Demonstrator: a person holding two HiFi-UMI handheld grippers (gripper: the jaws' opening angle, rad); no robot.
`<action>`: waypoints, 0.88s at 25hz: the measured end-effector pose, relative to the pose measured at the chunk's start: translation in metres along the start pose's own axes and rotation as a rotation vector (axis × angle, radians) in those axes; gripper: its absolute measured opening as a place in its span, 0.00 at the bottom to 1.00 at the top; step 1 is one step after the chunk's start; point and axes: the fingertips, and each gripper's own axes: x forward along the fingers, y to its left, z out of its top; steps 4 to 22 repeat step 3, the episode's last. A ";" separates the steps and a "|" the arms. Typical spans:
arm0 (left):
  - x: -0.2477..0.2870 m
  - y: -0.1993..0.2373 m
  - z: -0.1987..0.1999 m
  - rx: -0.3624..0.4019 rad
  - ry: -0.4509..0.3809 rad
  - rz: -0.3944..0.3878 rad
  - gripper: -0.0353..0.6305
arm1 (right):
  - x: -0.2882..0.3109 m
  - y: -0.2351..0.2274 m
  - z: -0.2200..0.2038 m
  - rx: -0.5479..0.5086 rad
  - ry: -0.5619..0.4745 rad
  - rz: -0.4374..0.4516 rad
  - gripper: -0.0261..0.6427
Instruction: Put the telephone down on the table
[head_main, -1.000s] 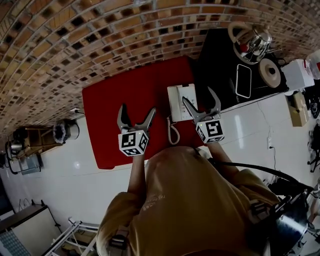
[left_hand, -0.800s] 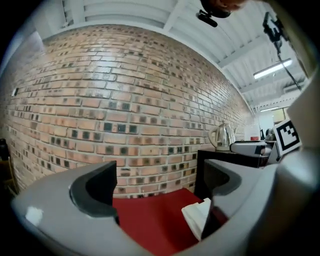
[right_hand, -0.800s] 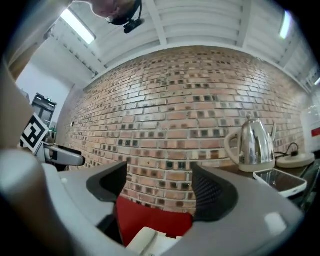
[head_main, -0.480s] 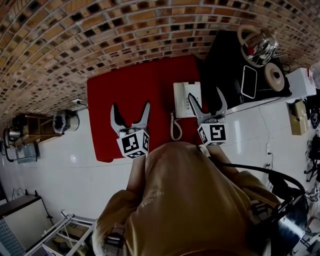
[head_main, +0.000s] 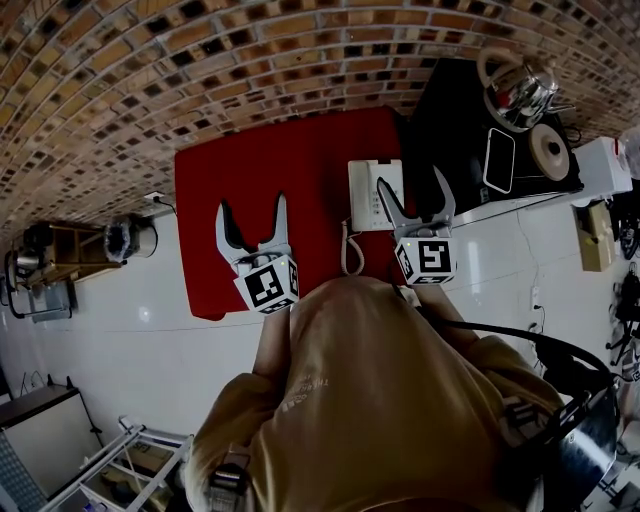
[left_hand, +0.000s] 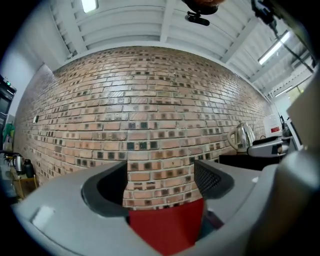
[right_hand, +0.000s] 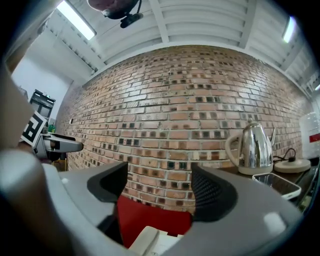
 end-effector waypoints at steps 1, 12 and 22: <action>0.000 0.001 0.001 0.001 -0.001 0.003 0.68 | 0.001 0.001 0.001 -0.002 -0.001 0.001 0.62; 0.000 0.004 0.002 0.003 -0.005 0.009 0.65 | 0.003 0.003 0.002 -0.007 -0.001 0.004 0.62; 0.000 0.004 0.002 0.003 -0.005 0.009 0.65 | 0.003 0.003 0.002 -0.007 -0.001 0.004 0.62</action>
